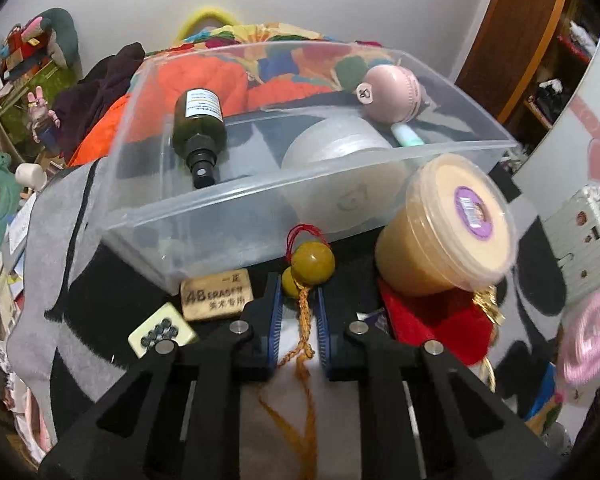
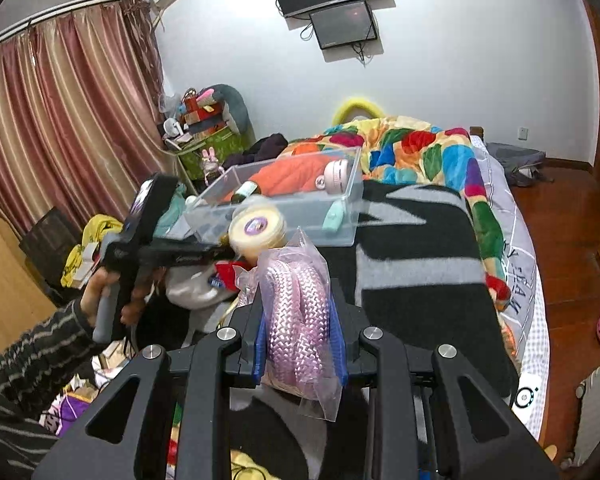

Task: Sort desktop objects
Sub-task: 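Grasp the yellow bead tassel with the left gripper while the right lifts the pink rope, then drop the tassel and pink rope into the clear box, opening both grippers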

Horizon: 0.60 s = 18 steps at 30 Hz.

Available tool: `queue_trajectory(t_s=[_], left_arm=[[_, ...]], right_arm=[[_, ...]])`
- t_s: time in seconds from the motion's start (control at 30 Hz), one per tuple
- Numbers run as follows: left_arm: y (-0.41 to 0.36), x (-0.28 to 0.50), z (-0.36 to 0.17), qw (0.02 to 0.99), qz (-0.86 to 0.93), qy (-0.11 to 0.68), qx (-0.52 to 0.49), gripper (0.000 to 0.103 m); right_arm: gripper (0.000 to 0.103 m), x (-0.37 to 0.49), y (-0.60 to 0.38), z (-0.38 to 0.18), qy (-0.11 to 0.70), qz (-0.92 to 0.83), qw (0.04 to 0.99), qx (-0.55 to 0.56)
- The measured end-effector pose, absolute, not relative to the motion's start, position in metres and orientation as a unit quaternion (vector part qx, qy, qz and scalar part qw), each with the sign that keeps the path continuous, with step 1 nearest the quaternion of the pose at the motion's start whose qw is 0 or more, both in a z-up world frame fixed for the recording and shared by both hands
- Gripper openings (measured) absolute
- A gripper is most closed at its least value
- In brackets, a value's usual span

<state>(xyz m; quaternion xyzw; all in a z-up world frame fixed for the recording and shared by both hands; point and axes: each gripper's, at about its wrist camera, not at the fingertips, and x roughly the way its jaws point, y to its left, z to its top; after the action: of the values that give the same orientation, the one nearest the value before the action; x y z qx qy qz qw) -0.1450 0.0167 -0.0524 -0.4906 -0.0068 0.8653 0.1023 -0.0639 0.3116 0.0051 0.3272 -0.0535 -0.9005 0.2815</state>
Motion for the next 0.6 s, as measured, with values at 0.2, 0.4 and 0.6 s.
queue_trajectory(t_s=[0.2,0.4,0.6], left_arm=[[0.007,-0.124,-0.03,0.114,0.88,-0.011,-0.462,0.015],[-0.006,-0.108,-0.004,0.119,0.897,-0.017,-0.425,0.015],[-0.018,-0.102,0.03,0.119,0.922,-0.027,-0.368,0.015]], right_arm=[[0.023,-0.085,0.307,0.019,-0.062,-0.906,0.279,0.312],[0.023,-0.112,0.293,0.033,-0.066,-0.915,0.27,0.293],[0.023,-0.144,0.278,0.041,-0.088,-0.921,0.253,0.283]])
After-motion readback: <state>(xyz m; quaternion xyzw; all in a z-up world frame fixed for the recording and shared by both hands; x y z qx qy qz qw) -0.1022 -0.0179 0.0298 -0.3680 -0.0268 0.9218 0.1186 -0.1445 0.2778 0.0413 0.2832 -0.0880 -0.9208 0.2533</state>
